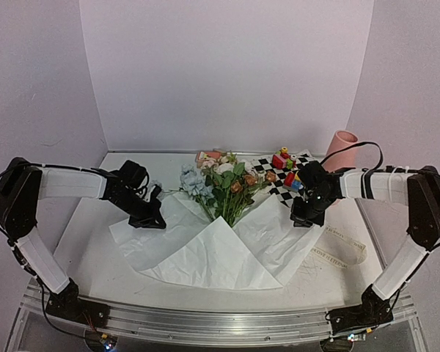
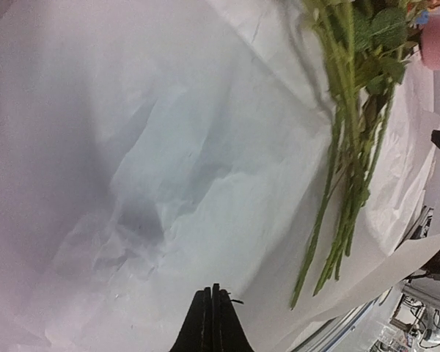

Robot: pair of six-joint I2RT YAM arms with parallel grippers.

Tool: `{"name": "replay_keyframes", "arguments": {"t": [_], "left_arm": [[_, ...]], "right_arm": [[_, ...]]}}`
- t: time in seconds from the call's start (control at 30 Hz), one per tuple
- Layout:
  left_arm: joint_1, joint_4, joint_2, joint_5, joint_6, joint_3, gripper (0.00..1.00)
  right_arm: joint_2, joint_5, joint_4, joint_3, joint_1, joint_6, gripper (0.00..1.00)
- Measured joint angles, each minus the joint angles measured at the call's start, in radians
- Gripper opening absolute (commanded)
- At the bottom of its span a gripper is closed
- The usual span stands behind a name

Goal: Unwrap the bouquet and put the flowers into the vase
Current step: Unfold the wrapping paper at the center of the board.

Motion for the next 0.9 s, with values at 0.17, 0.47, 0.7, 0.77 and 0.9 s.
{"name": "replay_keyframes", "arguments": {"t": [0.17,0.47,0.7,0.77,0.9], "left_arm": [[0.000,-0.021,-0.010,-0.023,-0.030,-0.060,0.00],[0.000,-0.026,-0.011,-0.066,-0.100,-0.124,0.00],[0.000,-0.027,-0.032,-0.092,-0.129,-0.188,0.00],[0.000,-0.026,-0.038,-0.098,-0.130,-0.193,0.00],[0.000,-0.028,-0.046,-0.116,-0.130,-0.194,0.00]], "right_arm": [[-0.027,0.026,-0.019,-0.092,0.000,0.032,0.00],[-0.027,0.078,-0.035,-0.185,0.000,0.102,0.00],[-0.072,0.114,-0.035,-0.252,0.000,0.169,0.00],[-0.078,0.117,-0.034,-0.259,0.000,0.177,0.00],[-0.084,0.143,-0.058,-0.260,0.000,0.187,0.00]]}}
